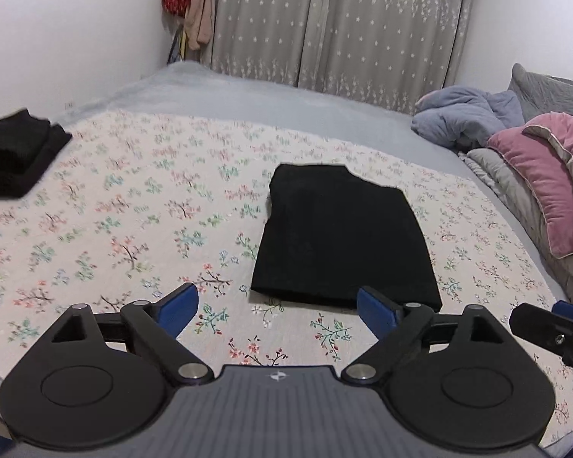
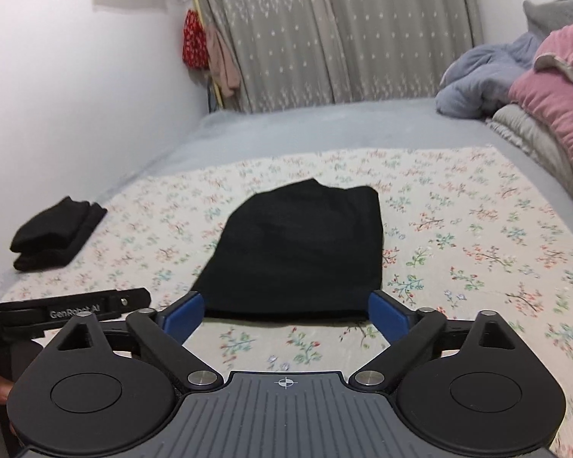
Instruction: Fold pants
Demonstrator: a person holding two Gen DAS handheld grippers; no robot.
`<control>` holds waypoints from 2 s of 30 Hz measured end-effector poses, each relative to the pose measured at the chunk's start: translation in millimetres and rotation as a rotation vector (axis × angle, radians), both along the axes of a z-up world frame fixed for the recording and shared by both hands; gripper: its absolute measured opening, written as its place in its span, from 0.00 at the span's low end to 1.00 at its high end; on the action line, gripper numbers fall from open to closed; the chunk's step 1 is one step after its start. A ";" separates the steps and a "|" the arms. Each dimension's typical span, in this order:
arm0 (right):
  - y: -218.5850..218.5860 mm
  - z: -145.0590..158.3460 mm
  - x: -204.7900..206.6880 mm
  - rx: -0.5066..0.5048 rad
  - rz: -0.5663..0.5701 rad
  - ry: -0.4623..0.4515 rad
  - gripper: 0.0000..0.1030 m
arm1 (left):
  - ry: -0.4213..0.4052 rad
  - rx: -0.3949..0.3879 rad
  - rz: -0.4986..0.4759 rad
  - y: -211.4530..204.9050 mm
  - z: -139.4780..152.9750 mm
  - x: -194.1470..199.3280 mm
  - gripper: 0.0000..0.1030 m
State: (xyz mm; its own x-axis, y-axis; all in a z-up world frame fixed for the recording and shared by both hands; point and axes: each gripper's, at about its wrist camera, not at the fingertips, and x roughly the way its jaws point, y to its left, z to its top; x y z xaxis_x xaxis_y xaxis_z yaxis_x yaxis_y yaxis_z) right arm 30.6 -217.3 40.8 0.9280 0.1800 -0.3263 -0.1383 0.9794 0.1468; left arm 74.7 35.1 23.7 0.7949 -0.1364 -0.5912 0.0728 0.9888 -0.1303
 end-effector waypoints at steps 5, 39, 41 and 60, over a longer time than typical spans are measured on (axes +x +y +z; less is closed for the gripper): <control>6.3 1.6 -27.9 -0.025 -0.056 -0.025 0.98 | -0.062 0.026 0.005 -5.7 5.3 -16.2 1.00; 3.3 -50.0 -30.3 -0.124 -0.221 0.026 1.00 | -0.046 0.136 -0.030 -33.5 -40.4 -20.4 1.00; 3.7 -50.7 -28.7 -0.128 -0.223 0.031 1.00 | -0.049 0.134 -0.032 -34.5 -40.4 -21.0 1.00; 7.4 -57.9 -23.0 -0.155 -0.216 0.046 1.00 | 0.000 0.145 -0.023 -42.9 -45.6 -20.6 1.00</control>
State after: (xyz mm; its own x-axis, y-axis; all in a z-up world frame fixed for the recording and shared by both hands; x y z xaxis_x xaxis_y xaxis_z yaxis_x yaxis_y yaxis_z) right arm 7.6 -209.9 -17.1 0.9229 -0.0763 -0.3775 0.0800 0.9968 -0.0058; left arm 54.1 -7.9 -21.9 0.7925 -0.0676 -0.6061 0.0957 0.9953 0.0142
